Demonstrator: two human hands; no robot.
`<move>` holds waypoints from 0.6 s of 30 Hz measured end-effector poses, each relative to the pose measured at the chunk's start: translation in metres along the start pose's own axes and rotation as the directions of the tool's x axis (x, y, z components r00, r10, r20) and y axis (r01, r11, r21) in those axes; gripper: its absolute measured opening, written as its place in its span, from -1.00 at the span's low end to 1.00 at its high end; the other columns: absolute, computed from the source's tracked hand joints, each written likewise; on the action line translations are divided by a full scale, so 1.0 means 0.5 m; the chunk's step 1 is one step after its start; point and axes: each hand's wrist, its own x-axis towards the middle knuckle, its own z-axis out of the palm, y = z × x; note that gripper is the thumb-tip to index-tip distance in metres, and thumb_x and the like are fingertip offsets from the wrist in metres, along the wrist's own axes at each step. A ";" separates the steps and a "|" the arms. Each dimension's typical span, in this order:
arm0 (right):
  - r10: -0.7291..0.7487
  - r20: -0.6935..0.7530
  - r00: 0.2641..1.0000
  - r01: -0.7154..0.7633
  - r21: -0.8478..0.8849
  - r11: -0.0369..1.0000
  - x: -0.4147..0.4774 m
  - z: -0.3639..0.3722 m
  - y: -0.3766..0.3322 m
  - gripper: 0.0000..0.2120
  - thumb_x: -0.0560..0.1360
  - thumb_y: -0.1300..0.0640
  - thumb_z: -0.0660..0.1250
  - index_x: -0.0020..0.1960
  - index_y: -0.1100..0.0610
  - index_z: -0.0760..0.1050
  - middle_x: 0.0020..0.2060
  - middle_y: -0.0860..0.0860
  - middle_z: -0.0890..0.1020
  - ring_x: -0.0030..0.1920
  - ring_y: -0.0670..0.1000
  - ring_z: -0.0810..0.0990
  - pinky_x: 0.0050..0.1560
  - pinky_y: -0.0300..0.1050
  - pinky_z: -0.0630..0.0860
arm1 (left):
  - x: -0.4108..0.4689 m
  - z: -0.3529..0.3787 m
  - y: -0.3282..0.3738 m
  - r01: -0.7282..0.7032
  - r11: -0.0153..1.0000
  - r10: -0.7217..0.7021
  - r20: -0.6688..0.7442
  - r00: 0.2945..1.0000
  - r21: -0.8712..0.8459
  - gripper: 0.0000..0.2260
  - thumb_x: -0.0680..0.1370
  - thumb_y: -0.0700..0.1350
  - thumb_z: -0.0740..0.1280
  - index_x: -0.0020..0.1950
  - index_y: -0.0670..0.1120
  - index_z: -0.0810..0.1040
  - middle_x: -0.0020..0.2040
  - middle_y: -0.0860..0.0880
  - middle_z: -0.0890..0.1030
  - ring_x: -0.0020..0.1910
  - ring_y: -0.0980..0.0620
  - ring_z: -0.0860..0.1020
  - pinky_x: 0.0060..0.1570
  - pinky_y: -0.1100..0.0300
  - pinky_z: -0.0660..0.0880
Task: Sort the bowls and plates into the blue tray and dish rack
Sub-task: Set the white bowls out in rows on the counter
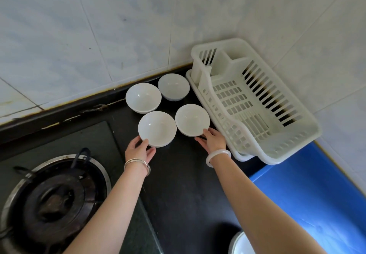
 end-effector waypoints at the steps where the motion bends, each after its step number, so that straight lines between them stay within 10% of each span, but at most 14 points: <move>1: -0.012 -0.007 1.000 0.012 -0.001 1.000 0.002 0.004 -0.001 -0.69 0.52 0.27 0.28 0.27 0.23 0.46 0.05 0.11 0.55 -0.13 0.01 0.60 -0.11 -0.09 0.62 | -0.002 0.004 0.002 -0.004 1.000 0.004 -0.013 1.000 -0.017 -0.67 0.52 -0.30 0.28 0.27 -0.12 0.45 0.29 -0.18 0.48 0.15 -0.21 0.55 -0.04 0.09 0.54; 18: -0.018 -0.001 1.000 0.018 -0.033 0.999 0.023 0.048 -0.025 -0.68 0.54 0.28 0.26 0.29 0.26 0.44 0.11 0.17 0.57 -0.18 -0.02 0.61 -0.08 -0.11 0.60 | 0.003 0.016 0.006 0.004 0.999 -0.007 -0.076 0.997 -0.037 -0.69 0.51 -0.30 0.29 0.24 -0.11 0.48 0.29 -0.15 0.48 0.16 -0.20 0.56 -0.03 0.06 0.58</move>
